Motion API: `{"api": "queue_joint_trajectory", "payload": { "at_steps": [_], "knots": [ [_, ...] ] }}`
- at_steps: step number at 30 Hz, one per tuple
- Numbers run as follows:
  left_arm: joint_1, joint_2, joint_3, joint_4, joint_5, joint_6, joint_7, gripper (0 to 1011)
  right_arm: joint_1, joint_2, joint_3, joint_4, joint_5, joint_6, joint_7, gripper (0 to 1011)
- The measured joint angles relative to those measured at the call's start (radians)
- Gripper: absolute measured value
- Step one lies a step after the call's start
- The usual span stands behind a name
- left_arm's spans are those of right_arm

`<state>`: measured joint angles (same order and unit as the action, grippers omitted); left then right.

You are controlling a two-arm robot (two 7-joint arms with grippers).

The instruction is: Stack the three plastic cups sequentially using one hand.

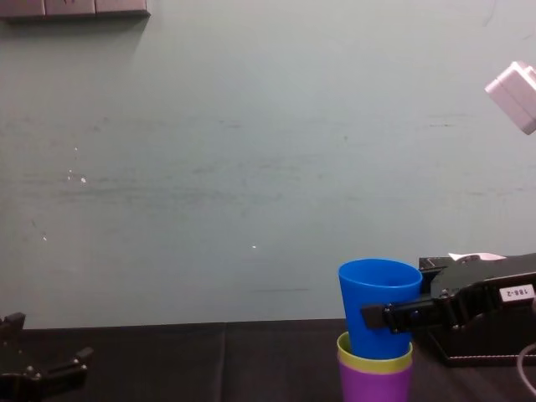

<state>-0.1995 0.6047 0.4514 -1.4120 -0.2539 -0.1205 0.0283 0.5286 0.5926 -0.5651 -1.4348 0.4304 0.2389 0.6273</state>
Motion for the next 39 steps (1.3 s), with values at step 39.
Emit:
{"api": "queue_joint_trajectory", "payload": {
  "at_steps": [39],
  "knots": [
    [0.000, 0.000, 0.000, 0.000, 0.000, 0.000, 0.000, 1012, -0.016, 0.012, 0.012, -0.024, 0.001, 0.000, -0.012, 1003]
  ]
}}
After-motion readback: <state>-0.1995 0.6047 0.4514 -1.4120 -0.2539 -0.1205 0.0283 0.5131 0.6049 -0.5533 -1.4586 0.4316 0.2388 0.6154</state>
